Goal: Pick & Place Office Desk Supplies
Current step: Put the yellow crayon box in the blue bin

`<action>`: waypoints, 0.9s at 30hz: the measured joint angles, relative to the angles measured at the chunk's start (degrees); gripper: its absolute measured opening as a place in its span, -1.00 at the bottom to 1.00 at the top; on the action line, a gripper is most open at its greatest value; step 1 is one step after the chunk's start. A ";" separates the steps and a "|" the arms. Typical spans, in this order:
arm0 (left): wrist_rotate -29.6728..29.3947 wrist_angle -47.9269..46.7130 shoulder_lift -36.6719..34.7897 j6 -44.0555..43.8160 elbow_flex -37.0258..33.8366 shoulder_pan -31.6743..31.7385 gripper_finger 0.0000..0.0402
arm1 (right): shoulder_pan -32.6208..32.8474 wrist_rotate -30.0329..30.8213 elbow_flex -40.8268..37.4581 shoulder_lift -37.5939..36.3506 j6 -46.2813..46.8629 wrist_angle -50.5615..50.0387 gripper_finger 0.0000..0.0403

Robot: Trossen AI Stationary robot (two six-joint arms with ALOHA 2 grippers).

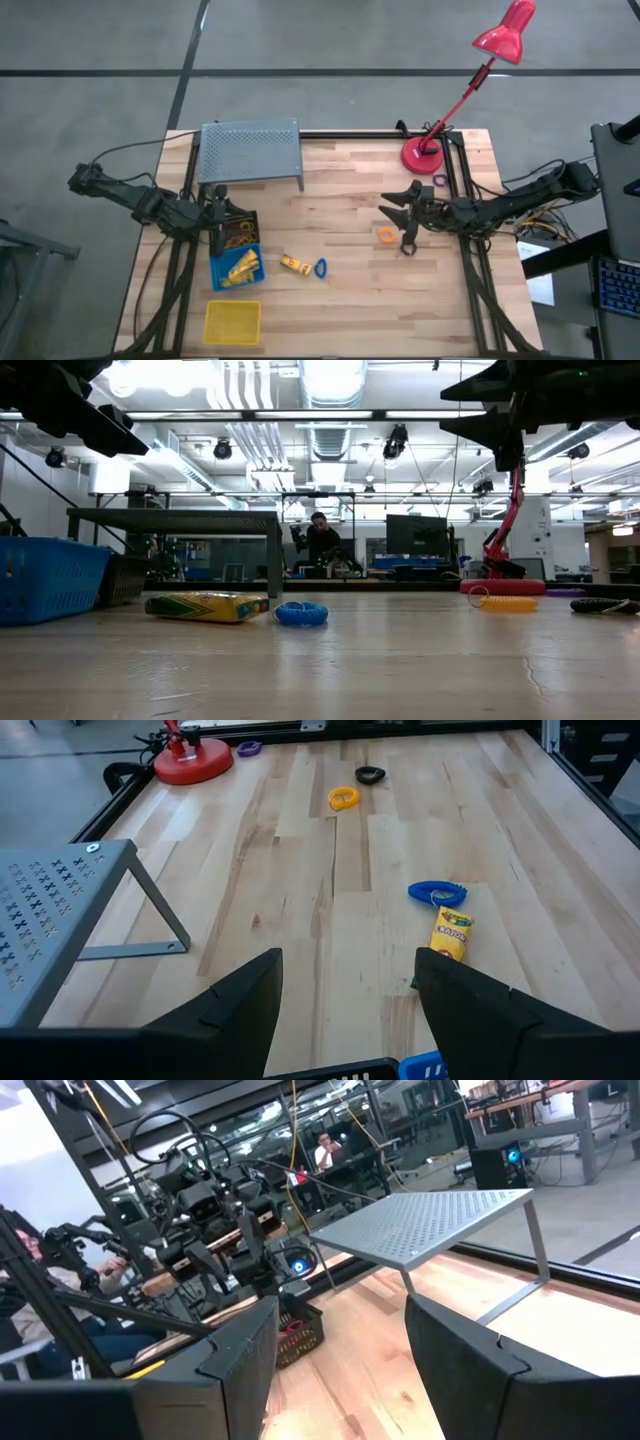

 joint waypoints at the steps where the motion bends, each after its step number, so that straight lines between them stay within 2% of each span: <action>1: 0.01 0.15 0.00 -1.74 0.00 0.01 0.16 | 0.00 0.00 0.00 0.00 -0.03 0.00 0.07; 3: 0.01 0.65 0.00 -7.11 0.02 0.01 0.16 | 0.00 0.00 0.00 0.00 0.04 0.00 0.07; 6: -0.13 2.63 0.44 -9.88 1.63 0.18 0.16 | 0.00 0.02 -0.02 0.00 -0.05 0.00 0.07; 12: 0.57 3.13 5.07 -1.27 9.34 0.18 0.16 | 0.00 0.02 -0.02 0.02 -0.07 -0.05 0.07; 14: 0.32 2.58 8.00 1.49 12.70 0.18 0.16 | 0.00 0.02 -0.02 0.02 -0.03 -0.07 0.07; 19: -0.16 -5.43 17.09 2.23 20.01 0.45 0.16 | 0.00 0.04 -0.04 0.02 0.03 -0.13 0.07; 27: -0.06 -7.40 33.51 2.21 25.67 1.73 0.16 | 0.00 0.07 -0.04 0.02 -0.04 -0.17 0.07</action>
